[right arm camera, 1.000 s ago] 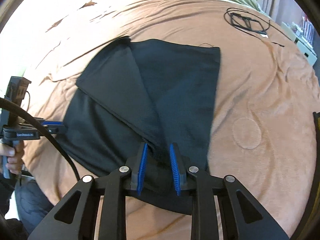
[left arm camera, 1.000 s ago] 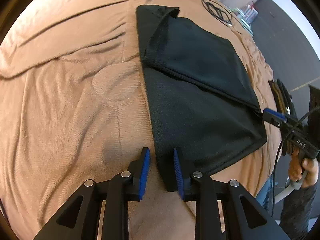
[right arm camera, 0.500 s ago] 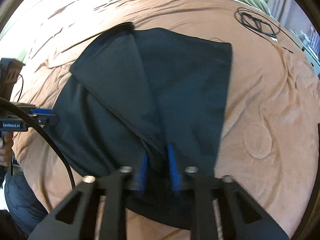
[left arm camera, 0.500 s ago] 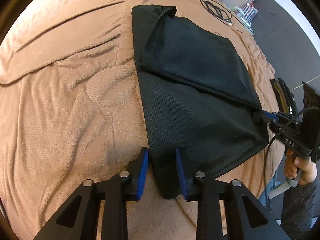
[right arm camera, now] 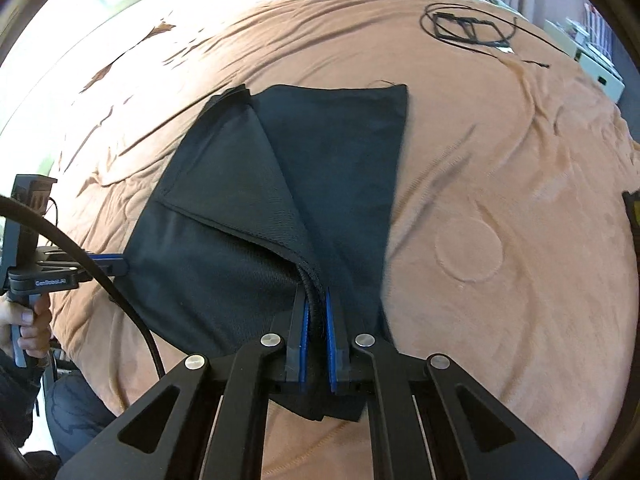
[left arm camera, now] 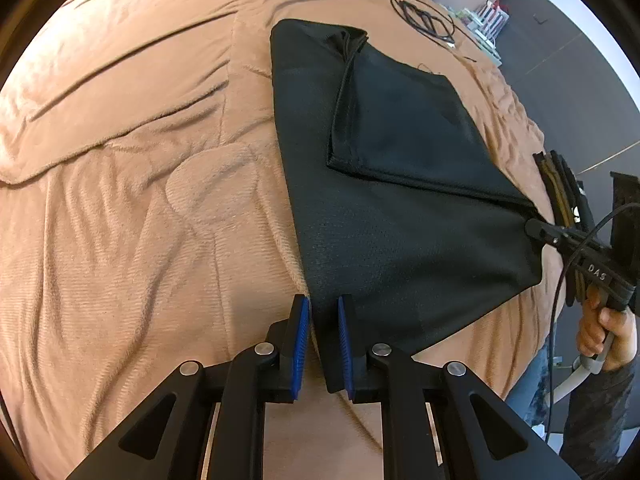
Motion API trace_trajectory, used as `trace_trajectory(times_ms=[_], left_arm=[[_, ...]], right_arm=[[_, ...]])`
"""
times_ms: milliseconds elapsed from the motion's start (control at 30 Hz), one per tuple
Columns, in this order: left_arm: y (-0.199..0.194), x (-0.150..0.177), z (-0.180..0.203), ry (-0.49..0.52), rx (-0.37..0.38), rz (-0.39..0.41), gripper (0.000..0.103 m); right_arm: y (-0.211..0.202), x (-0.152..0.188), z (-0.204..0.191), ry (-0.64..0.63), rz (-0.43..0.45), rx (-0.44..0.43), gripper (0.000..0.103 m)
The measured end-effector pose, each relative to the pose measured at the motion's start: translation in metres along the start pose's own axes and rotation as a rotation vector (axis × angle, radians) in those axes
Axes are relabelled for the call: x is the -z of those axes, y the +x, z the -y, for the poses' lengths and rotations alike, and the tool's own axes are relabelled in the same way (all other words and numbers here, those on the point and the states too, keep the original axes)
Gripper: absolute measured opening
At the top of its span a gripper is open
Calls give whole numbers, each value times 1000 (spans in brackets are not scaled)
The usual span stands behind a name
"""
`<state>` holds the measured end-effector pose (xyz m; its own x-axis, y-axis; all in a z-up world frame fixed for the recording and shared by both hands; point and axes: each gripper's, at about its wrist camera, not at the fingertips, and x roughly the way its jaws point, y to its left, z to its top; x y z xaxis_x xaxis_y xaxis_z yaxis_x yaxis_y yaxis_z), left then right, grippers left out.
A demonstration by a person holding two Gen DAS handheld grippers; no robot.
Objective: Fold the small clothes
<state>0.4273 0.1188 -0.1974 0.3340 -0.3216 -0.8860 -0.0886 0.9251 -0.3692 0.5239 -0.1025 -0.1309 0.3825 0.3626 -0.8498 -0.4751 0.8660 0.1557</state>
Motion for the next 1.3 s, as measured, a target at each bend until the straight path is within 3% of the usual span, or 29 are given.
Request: trace_trajectory(times_ms=[333, 433, 467, 567, 600, 900, 1067, 1133, 1200, 1300], left_arm=[[11, 0, 6, 16, -17, -13, 18], [8, -1, 6, 13, -9, -12, 18], [7, -1, 6, 13, -8, -10, 18], [-1, -6, 3, 13, -2, 13, 26], [-3, -7, 2, 13, -3, 20, 32], [-4, -29, 0, 20, -14, 48, 36], [-3, -36, -6, 6, -5, 61, 36], [-4, -38, -10, -3, 2, 67, 36], [-6, -38, -14, -9, 5, 74, 35], [-9, -39, -21, -18, 12, 78, 34]], right_arm=[[5, 4, -2, -15, -22, 71, 4], [8, 0, -6, -16, -44, 116, 11], [7, -1, -8, -22, -46, 138, 21], [0, -5, -19, -50, -15, 151, 70], [-3, -7, -24, -63, 1, 156, 73], [6, -30, -76, -222, 8, 181, 73], [14, -37, -102, -298, 19, 131, 73], [19, -40, -111, -331, 18, 112, 69], [27, -43, -119, -358, 0, 86, 52], [35, -47, -125, -382, -14, 66, 43]])
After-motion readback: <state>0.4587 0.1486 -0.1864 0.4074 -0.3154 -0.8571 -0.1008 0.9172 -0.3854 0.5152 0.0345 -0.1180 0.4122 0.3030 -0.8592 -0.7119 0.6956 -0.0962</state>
